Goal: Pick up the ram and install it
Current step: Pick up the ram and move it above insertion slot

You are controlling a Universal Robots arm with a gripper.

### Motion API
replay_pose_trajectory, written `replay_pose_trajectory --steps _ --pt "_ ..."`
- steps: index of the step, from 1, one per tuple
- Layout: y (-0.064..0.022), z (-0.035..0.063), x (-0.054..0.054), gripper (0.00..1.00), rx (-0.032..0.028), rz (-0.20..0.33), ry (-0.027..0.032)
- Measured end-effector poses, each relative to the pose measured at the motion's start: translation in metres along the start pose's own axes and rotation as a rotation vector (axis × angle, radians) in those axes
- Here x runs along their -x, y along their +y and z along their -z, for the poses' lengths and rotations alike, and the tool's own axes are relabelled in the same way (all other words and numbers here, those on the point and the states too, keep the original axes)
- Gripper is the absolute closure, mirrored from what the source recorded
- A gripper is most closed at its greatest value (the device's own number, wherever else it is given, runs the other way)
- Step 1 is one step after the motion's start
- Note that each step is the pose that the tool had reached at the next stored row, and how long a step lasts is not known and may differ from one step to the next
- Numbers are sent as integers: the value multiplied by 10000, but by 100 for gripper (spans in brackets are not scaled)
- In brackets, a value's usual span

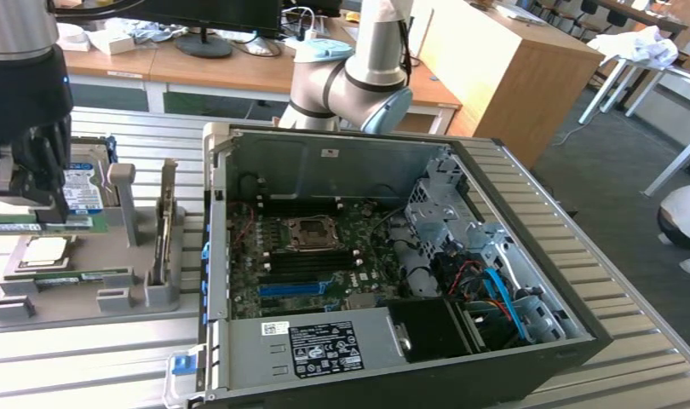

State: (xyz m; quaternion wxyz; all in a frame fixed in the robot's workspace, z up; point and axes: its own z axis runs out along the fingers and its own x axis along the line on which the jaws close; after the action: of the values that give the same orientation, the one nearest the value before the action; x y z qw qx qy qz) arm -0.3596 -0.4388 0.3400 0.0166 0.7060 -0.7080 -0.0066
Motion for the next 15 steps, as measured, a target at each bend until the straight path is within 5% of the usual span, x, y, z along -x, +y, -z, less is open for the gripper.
replay_pose_trajectory --steps 15 --pt "0 62 -1 88 -1 0 0"
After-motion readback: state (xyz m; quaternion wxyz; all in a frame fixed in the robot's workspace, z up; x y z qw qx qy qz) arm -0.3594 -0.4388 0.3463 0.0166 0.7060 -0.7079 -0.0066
